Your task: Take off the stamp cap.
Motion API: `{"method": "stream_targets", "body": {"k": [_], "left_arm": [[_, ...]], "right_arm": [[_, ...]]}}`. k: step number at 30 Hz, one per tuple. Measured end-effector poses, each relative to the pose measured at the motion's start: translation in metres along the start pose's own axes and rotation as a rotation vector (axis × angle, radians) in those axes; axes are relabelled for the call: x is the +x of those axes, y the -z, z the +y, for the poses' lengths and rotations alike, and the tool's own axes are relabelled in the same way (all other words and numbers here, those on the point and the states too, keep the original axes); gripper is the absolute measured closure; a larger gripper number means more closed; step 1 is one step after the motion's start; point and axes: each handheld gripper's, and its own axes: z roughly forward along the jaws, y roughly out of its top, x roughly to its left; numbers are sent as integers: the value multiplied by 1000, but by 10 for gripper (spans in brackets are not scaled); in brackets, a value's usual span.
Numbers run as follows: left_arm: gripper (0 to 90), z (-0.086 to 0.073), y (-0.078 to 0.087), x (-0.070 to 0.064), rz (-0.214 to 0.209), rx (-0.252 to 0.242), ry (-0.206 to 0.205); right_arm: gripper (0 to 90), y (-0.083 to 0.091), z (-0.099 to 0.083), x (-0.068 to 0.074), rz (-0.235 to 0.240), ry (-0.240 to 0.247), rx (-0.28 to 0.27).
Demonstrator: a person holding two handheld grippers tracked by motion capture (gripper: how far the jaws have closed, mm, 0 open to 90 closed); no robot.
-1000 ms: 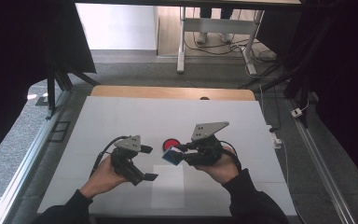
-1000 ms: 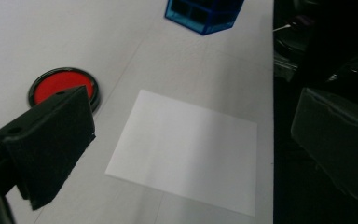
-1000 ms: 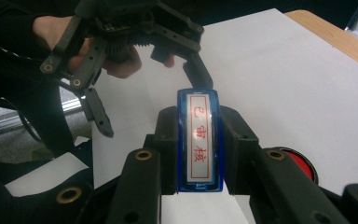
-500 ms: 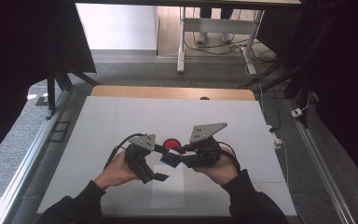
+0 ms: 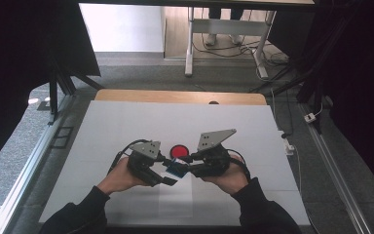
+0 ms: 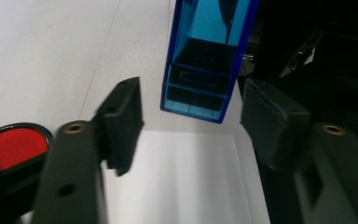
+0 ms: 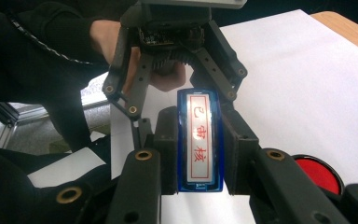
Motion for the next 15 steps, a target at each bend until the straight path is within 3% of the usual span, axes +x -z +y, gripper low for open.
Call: {"method": "stream_targets", "body": {"k": [8,15], "left_arm": [[568,-1,3,1,-54,-37,-1],[642,-2,4,2,-77,-49,3]], "right_arm": [[704,0,0,1,28,5,-6],[703,1,1,0,40,13,-2]]}}
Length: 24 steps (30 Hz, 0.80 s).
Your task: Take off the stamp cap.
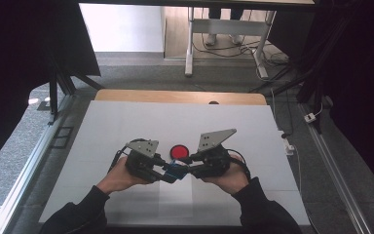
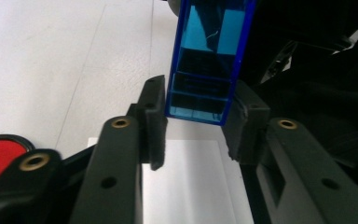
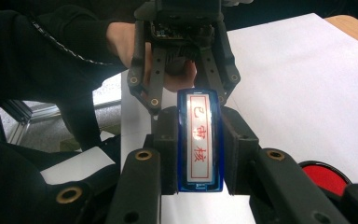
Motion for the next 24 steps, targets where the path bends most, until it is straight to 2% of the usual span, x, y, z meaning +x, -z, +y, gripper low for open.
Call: {"method": "stream_targets", "body": {"k": [8,11,14,18,20,21,24], "left_arm": [[682,-1,1,1,-41,-10,-2],[688,-1,1,0,-43,-10,-12],[690,-1,1,-1,-42,-1,-1],[692,0,2,0,-49,8,46],[693,1,2,2,-57,16,92],[693,2,2,2,-59,16,103],[693,4,3,1,-56,20,98]], "right_arm": [[704,1,1,1,25,11,-7],[704,1,1,1,29,12,-6],[704,0,1,2,31,15,-4],[704,-1,1,2,30,16,-3],[704,0,0,2,14,23,-11],[704,0,1,3,11,24,-16],[704,1,1,3,6,33,-16]]}}
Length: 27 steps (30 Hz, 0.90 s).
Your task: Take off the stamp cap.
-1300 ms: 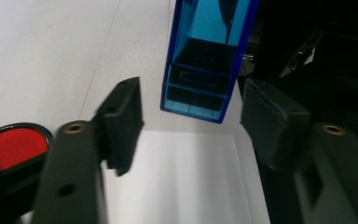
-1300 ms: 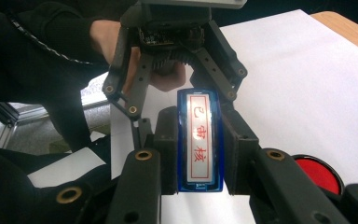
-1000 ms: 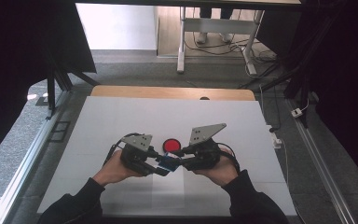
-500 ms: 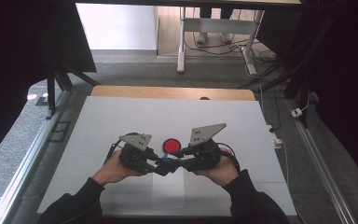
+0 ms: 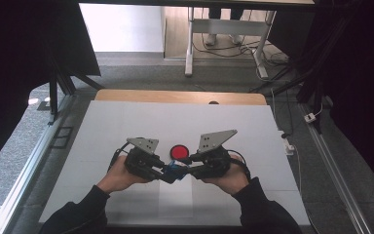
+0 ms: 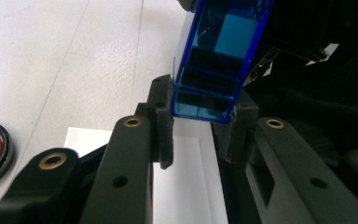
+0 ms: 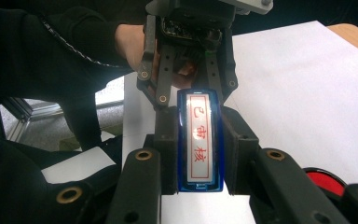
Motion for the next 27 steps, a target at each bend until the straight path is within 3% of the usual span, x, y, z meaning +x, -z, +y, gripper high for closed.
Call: {"method": "stream_targets", "body": {"k": [6,8,11,13,18,20,27], "left_arm": [[695,1,2,-6,10,4,-80],[696,1,2,-8,15,6,-97],[696,1,2,-9,19,9,-112],[696,1,1,-9,22,14,-113],[696,1,0,-5,27,26,-62],[695,1,0,-5,31,31,-59],[695,-1,1,-7,50,44,-78]], "right_arm": [[704,2,-1,-3,51,-36,-19],[704,2,-4,-7,90,-69,-41],[704,1,-6,-10,110,-84,-54],[705,1,-6,-10,116,-88,-51],[705,0,-3,-4,54,-26,-18],[704,-1,-1,0,26,5,5],[705,0,-3,-3,54,-21,-18]]}}
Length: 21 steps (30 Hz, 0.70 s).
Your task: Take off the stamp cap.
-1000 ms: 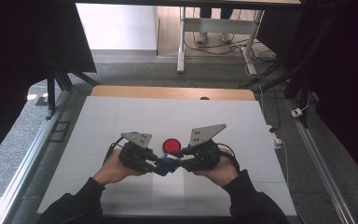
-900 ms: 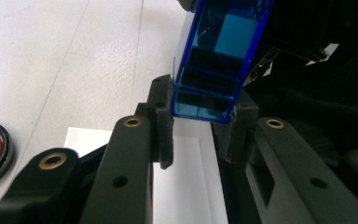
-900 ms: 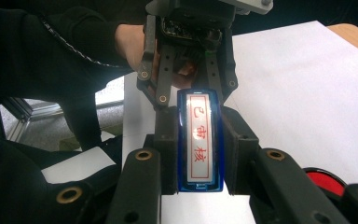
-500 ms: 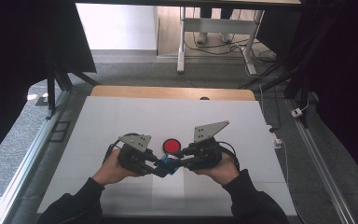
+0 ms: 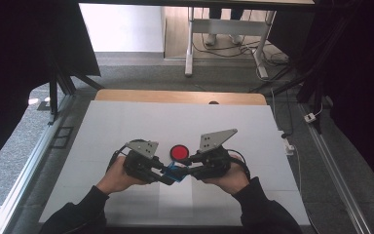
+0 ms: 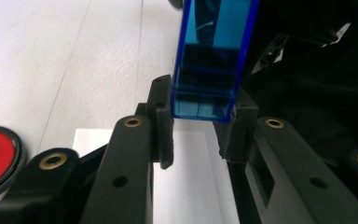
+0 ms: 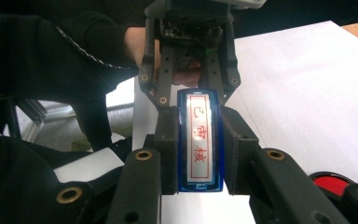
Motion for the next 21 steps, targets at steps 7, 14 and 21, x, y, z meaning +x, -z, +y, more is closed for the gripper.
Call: {"method": "stream_targets", "body": {"k": [7,14,21], "left_arm": [[692,-4,6,-1,46,9,31],[691,-9,15,-6,127,13,72],[690,-12,23,-15,227,8,110]], "right_arm": [[703,3,0,0,-32,-1,-9],[704,5,0,1,-63,6,-9],[704,6,0,0,-90,0,-14]]}}
